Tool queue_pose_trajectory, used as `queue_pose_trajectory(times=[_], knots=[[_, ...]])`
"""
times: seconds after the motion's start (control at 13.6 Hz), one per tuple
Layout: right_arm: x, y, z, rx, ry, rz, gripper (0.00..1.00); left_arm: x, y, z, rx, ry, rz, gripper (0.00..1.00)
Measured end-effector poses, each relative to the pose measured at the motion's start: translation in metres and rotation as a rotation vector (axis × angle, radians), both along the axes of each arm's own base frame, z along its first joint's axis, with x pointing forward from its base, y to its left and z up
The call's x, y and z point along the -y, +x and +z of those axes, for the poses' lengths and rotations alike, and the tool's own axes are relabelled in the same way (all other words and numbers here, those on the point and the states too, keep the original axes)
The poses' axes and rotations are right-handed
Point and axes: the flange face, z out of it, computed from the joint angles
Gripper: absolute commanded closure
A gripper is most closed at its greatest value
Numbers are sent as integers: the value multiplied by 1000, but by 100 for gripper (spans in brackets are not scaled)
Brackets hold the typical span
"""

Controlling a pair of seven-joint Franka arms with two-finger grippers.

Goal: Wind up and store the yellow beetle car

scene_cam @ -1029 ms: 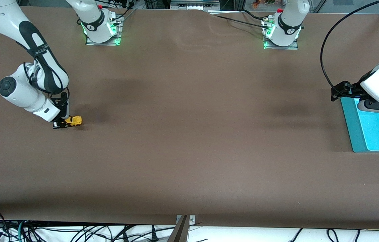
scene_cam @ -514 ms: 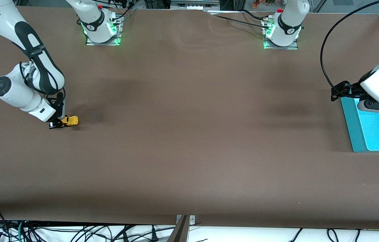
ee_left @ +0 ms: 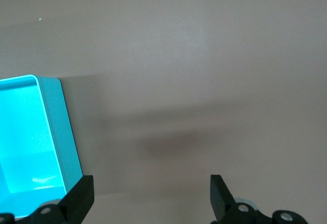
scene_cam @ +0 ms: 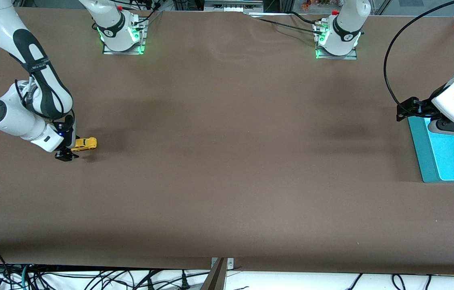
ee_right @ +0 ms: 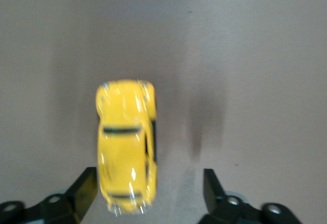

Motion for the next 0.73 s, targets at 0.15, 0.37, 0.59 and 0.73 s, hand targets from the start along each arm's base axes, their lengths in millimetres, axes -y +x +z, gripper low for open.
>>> queue_pose_trajectory(times=[0.15, 0.37, 0.59, 0.73], knots=[[-4, 15, 18, -8, 8, -12, 0, 0, 0, 0, 0, 0, 0, 0], [-9, 35, 45, -24, 20, -31, 0, 0, 0, 0, 0, 0, 0, 0], [-9, 47, 66, -35, 24, -42, 0, 0, 0, 0, -1, 0, 0, 0], [-10, 52, 80, -33, 23, -73, 0, 0, 0, 0, -1, 0, 0, 0]])
